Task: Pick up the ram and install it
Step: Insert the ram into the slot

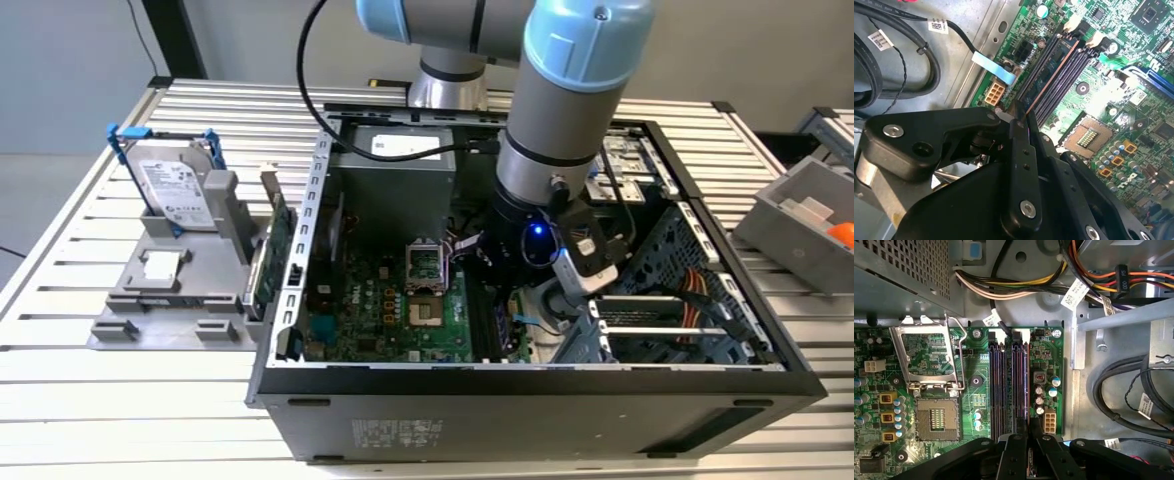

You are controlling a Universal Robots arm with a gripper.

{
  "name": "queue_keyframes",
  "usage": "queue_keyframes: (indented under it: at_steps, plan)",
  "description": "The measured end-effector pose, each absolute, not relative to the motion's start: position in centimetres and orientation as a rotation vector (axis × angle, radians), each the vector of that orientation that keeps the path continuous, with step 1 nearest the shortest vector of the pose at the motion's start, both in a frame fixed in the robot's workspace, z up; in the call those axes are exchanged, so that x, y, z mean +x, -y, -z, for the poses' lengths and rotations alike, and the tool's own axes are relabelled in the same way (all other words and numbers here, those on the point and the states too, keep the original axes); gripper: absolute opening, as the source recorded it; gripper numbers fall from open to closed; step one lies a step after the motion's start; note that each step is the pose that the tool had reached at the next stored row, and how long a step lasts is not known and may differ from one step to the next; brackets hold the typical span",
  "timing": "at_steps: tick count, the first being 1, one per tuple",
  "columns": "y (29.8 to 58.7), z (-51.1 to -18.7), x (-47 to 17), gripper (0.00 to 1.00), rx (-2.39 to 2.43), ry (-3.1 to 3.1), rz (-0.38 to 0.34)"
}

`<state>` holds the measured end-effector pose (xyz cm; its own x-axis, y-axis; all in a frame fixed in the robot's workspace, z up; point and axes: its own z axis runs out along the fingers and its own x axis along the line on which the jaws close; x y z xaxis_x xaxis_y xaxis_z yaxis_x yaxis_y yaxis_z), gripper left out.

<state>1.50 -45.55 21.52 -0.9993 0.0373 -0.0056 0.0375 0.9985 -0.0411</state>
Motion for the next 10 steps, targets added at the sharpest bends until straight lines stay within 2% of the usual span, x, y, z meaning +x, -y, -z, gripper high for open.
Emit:
queue_keyframes:
  at_steps: [10]
  plan:
    - [45.58,-20.87,1.87,0.0,0.059,-3.139,0.066]
